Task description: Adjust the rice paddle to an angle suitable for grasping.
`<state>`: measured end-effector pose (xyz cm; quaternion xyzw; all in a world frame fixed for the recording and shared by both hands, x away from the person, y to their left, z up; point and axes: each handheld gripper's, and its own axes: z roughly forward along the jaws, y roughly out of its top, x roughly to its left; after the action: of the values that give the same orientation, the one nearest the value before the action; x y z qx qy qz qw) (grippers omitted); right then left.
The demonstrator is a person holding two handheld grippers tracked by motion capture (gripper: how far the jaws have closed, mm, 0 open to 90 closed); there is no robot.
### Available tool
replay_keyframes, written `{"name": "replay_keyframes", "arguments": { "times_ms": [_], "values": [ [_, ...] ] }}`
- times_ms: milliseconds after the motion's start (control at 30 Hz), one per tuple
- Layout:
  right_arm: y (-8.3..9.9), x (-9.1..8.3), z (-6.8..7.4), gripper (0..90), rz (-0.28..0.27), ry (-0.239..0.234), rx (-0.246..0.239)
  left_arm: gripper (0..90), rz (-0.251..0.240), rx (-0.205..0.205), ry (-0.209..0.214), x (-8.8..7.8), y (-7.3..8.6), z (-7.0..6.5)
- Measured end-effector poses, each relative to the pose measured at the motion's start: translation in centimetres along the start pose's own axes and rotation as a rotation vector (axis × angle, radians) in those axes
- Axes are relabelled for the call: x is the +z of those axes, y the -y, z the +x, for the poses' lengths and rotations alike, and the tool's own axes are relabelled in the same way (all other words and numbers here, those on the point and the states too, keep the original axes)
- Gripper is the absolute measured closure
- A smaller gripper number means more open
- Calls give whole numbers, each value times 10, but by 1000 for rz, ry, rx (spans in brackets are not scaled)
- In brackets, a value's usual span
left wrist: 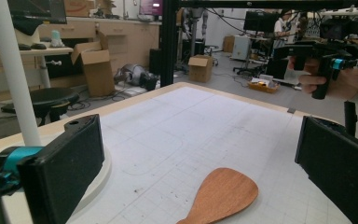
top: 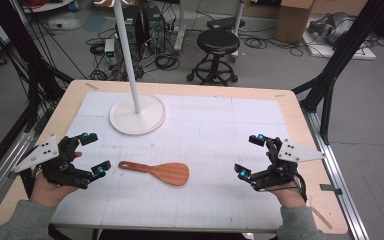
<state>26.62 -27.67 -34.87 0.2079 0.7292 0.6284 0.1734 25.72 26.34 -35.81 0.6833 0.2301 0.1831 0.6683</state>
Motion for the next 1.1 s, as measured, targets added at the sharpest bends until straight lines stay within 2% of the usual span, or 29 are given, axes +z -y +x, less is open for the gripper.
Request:
{"name": "replay_keyframes", "arguments": {
  "times_ms": [167, 300, 367, 700, 767, 800, 833, 867, 900, 1000, 1033, 1100],
  "values": [
    [1, 1, -1, 0, 7, 0, 7, 17, -2, 3, 9, 0, 0, -1],
    [2, 1, -1, 0, 11, 0, 10, 17, 23, 7, 24, 1, 1, -1],
    [2, 1, -1, 0, 10, -1, 10, 17, 38, 3, 16, 2, 1, -1],
    [3, 2, -2, 0, 16, -1, 18, 17, 48, 41, 14, 5, 3, -3],
    [3, 2, -2, 0, 17, -1, 18, 112, 52, 50, 15, 4, 3, -4],
    [3, 2, -2, 0, 17, -1, 18, 112, 58, 54, 23, 4, 3, -4],
    [4, 2, -2, 0, 19, -2, 20, 218, 60, 61, 26, 3, 4, -4],
    [4, 2, -2, 0, 20, -2, 21, 263, 68, 64, 27, 3, 4, -4],
    [4, 2, -2, 0, 20, -2, 21, 263, 79, 63, 31, 3, 4, -5],
    [4, 2, -2, 0, 21, 2, 19, 481, 95, 58, 20, 2, 5, -7],
    [4, 2, -2, 0, 21, 2, 19, 481, 98, 59, 16, 2, 5, -7],
    [4, 2, -2, 0, 21, -1, 18, 572, 109, 40, 11, 3, 7, -7]
  ]
}}
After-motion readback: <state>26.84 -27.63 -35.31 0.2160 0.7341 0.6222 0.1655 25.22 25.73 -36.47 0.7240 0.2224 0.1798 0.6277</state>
